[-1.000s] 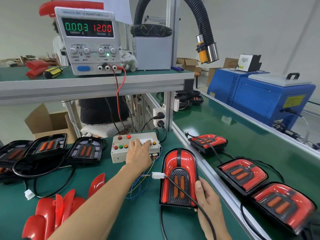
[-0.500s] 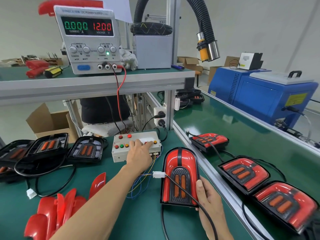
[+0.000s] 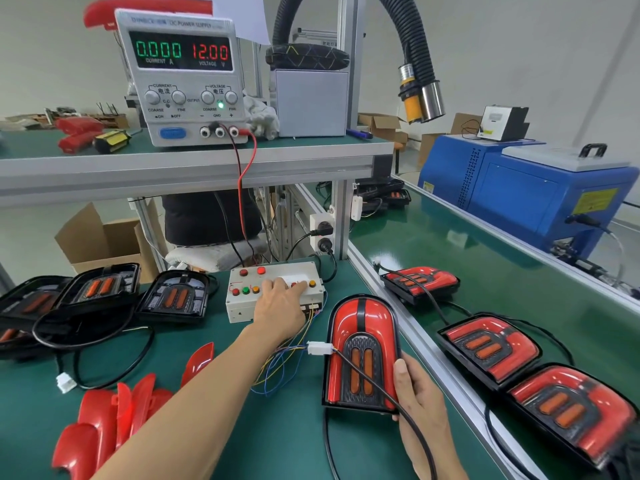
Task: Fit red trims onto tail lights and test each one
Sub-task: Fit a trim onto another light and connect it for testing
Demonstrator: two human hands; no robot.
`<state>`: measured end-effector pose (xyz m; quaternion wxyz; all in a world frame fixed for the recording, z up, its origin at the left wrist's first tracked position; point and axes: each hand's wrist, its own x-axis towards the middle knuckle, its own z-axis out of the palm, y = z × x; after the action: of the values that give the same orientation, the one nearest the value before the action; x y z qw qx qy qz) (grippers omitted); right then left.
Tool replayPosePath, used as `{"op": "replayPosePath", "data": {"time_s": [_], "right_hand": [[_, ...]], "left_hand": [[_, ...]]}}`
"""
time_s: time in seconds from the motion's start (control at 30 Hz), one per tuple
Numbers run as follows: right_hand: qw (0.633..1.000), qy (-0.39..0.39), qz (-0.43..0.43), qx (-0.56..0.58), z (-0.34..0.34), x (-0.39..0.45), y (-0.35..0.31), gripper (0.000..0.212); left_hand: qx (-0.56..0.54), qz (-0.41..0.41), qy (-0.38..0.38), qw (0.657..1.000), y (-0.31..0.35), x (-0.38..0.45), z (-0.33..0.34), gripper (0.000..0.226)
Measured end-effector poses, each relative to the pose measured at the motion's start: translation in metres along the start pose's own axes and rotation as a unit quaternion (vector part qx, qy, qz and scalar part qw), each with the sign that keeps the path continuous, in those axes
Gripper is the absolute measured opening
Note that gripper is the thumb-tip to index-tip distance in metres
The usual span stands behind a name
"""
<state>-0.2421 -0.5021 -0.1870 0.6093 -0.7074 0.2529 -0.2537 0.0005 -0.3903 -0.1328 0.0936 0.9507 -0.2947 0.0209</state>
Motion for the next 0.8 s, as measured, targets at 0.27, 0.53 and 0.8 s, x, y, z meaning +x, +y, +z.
{"op": "replayPosePath", "data": {"time_s": [0.27, 0.53, 0.8], "right_hand": [[1.0, 0.019, 0.024, 0.006, 0.002, -0.003, -0.004, 0.048], [0.997, 0.026, 0.045, -0.049, 0.001, -0.004, -0.007, 0.035], [0.982, 0.057, 0.045, -0.174, 0.002, -0.007, -0.025, 0.063]], "left_hand": [[-0.211, 0.051, 0.066, 0.974, -0.004, -0.027, -0.015, 0.026], [-0.287, 0.148, -0.25, 0.913, -0.023, -0.071, -0.029, 0.019], [-0.347, 0.157, -0.243, 0.892, -0.028, -0.076, -0.045, 0.014]]}}
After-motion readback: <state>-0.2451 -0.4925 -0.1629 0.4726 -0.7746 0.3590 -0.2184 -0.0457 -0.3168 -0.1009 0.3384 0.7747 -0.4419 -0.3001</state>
